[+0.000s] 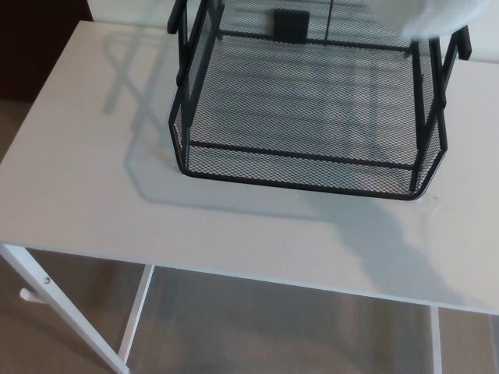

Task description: The robot walks towards a desk on which a file tray is kept in the middle and a toilet paper roll is kept on its right. The robot uses its right hand to hook on finger in the gap of the roll and grabs it, lifts it and places it on the tray.

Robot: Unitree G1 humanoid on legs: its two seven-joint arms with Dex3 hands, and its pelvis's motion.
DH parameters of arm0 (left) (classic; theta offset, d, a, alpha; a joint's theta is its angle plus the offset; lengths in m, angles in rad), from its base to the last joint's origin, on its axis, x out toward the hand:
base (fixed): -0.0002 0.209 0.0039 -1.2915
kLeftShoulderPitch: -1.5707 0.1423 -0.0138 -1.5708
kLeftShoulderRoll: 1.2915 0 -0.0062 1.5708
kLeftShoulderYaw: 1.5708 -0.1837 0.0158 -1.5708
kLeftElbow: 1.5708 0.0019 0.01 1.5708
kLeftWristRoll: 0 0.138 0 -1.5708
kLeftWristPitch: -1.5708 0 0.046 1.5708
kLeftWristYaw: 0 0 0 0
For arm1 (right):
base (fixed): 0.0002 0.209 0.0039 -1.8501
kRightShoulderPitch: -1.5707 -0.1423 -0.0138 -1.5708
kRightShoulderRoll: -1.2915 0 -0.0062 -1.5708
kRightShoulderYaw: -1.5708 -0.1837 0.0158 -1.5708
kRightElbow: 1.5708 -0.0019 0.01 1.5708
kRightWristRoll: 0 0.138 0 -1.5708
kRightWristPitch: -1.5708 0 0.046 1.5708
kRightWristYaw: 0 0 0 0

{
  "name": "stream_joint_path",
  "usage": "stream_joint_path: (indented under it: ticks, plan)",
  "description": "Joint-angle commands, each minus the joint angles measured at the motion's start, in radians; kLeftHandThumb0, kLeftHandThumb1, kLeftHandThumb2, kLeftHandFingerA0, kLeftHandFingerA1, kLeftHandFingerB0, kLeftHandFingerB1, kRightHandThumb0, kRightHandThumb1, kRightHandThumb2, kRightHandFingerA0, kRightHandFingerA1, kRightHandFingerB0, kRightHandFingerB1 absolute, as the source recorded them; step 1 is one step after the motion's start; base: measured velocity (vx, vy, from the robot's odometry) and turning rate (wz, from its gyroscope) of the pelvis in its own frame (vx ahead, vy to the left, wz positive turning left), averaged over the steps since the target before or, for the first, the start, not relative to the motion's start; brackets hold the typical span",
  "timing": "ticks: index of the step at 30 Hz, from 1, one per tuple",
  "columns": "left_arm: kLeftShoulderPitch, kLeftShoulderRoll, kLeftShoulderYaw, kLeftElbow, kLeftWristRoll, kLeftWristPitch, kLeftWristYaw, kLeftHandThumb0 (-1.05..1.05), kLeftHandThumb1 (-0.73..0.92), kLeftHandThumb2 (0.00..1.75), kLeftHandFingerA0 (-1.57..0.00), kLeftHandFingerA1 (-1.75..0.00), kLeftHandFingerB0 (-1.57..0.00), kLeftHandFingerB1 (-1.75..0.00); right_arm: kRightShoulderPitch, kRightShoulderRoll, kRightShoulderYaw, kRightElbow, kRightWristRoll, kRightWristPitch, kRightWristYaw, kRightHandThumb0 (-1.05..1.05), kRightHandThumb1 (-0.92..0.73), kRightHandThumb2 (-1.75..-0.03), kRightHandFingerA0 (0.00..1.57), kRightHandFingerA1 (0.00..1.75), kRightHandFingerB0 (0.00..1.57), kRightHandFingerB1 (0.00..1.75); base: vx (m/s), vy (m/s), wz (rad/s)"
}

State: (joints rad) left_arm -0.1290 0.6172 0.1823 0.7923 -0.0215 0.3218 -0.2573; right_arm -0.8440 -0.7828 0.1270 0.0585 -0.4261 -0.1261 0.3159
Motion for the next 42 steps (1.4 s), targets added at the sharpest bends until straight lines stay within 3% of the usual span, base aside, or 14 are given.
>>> stream_joint_path:
  ticks: [1,2,3,14,19,26,32,33,34,37,38,39,40,42]
  plan:
    - [0.002,0.002,-0.008,0.009,0.016,-0.001,0.012,-0.8,0.75,1.03,-0.27,-0.68,-0.16,-0.54,-0.1,0.048,0.154,0.092,-0.048,0.009,0.203,-0.24,-0.72,-0.61,0.84,1.2,0.88,0.62,0.0,0.0,0.0]
    - [0.002,0.001,-0.007,0.009,0.013,-0.002,0.011,-0.8,0.74,1.03,-0.27,-0.67,-0.16,-0.54,-0.108,0.053,0.174,0.11,-0.053,-0.009,0.207,-0.23,-0.69,-0.64,0.86,1.31,0.9,0.67,0.0,0.0,0.0]
    - [0.003,-0.001,-0.003,0.01,0.007,-0.006,0.007,-0.79,0.92,0.69,-0.24,-0.68,-0.15,-0.48,-0.111,0.072,0.191,0.128,-0.06,-0.009,0.2,-0.21,-0.65,-0.67,0.91,1.39,0.93,0.7,0.0,0.0,0.0]
    - [0.004,-0.012,-0.007,0.018,0.005,-0.015,-0.001,-0.79,0.92,0.69,-0.2,-0.66,-0.14,-0.47,-0.097,0.14,0.26,0.2,-0.107,-0.018,0.174,-0.22,-0.67,-0.72,0.91,1.31,0.92,0.74,0.0,0.0,0.0]
    - [0.017,-0.01,0.001,0.009,0.0,-0.015,-0.002,-0.78,0.92,0.69,-0.21,-0.65,-0.15,-0.47,-0.094,0.161,0.283,0.215,-0.117,-0.054,0.186,-0.2,-0.66,-0.77,0.87,1.56,0.93,0.8,0.0,0.0,0.0]
    - [0.013,-0.017,0.019,0.025,-0.007,-0.007,0.005,-0.77,0.92,0.68,-0.21,-0.63,-0.16,-0.46,-0.086,0.163,0.274,0.195,-0.156,-0.038,0.171,-0.22,-0.65,-0.74,0.87,1.54,0.9,0.8,0.0,0.0,0.0]
    - [0.033,-0.016,0.012,0.01,0.004,-0.024,-0.001,-0.77,0.92,0.69,-0.22,-0.66,-0.15,-0.48,-0.083,0.159,0.268,0.199,-0.14,-0.054,0.199,-0.23,-0.65,-0.66,0.84,1.61,0.9,0.6,0.0,0.0,0.0]
    - [0.029,-0.015,0.012,0.015,0.003,-0.022,-0.002,-0.8,0.75,1.01,-0.21,-0.64,-0.13,-0.53,-0.101,0.146,0.276,0.169,-0.152,-0.011,0.262,-0.27,-0.67,-0.65,0.81,1.5,0.75,0.48,0.0,0.0,0.0]
    - [0.029,-0.018,0.027,0.015,-0.014,-0.015,-0.009,-0.77,0.92,0.68,-0.19,-0.67,-0.13,-0.48,-0.111,0.141,0.279,0.145,-0.166,0.025,0.3,-0.3,-0.66,-0.61,0.85,1.38,0.66,0.42,0.0,0.0,0.0]
    - [0.03,-0.018,0.025,0.011,-0.008,-0.012,-0.004,-0.78,0.92,0.67,-0.21,-0.67,-0.15,-0.48,-0.125,0.141,0.277,0.141,-0.165,0.045,0.337,-0.31,-0.65,-0.61,0.89,1.26,0.6,0.39,0.0,0.0,0.0]
    - [0.032,-0.014,0.018,0.015,-0.002,-0.02,-0.011,-0.8,0.75,1.01,-0.21,-0.64,-0.12,-0.53,-0.172,0.129,0.285,0.141,-0.158,0.06,0.415,-0.39,-0.63,-0.59,0.97,1.0,0.51,0.37,0.0,0.0,0.0]
    - [0.032,-0.016,0.019,0.013,-0.002,-0.019,-0.005,-0.8,0.74,1.01,-0.22,-0.64,-0.13,-0.53,-0.195,0.125,0.291,0.152,-0.148,0.061,0.459,-0.42,-0.63,-0.59,0.95,0.94,0.45,0.36,0.0,0.0,0.0]
    - [0.03,-0.012,0.023,0.011,-0.003,-0.009,-0.002,-0.78,0.92,0.68,-0.23,-0.66,-0.16,-0.48,-0.219,0.123,0.302,0.16,-0.147,0.062,0.498,-0.46,-0.63,-0.59,0.94,0.88,0.4,0.35,0.0,0.0,0.0]
    - [0.027,-0.01,0.022,0.011,-0.001,-0.003,0.002,-0.77,0.92,0.68,-0.22,-0.66,-0.18,-0.47,-0.242,0.126,0.311,0.16,-0.142,0.086,0.55,-0.57,-0.46,-0.8,0.89,0.86,0.23,0.44,0.0,0.0,0.0]
